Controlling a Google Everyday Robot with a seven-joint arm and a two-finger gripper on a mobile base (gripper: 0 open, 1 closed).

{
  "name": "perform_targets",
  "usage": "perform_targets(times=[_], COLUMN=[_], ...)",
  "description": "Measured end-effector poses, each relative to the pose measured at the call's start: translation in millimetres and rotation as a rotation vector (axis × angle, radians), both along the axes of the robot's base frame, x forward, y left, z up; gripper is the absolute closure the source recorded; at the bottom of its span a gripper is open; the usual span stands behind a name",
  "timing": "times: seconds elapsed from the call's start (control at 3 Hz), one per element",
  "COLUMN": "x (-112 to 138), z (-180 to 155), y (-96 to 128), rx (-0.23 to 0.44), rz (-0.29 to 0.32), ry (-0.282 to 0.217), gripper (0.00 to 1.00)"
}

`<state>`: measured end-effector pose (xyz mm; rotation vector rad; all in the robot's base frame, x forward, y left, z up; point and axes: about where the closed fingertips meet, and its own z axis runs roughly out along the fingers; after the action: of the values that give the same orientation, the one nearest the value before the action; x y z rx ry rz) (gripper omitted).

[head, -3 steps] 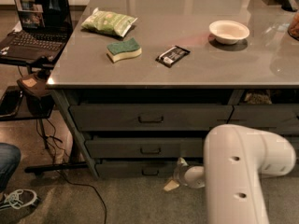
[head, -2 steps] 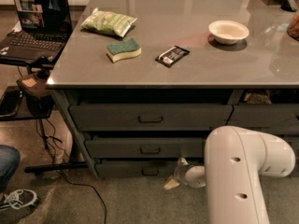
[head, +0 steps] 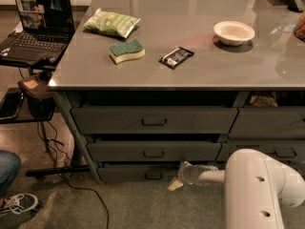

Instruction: Open bottom drawer

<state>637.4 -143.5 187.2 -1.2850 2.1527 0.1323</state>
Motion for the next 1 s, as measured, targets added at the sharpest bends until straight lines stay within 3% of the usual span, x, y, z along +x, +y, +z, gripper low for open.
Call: perform_targets(times=[1.0], x=[19], z=[-17], y=[13], rx=[0.000], rz=[0.043], ry=[0.008], gripper=[0.00])
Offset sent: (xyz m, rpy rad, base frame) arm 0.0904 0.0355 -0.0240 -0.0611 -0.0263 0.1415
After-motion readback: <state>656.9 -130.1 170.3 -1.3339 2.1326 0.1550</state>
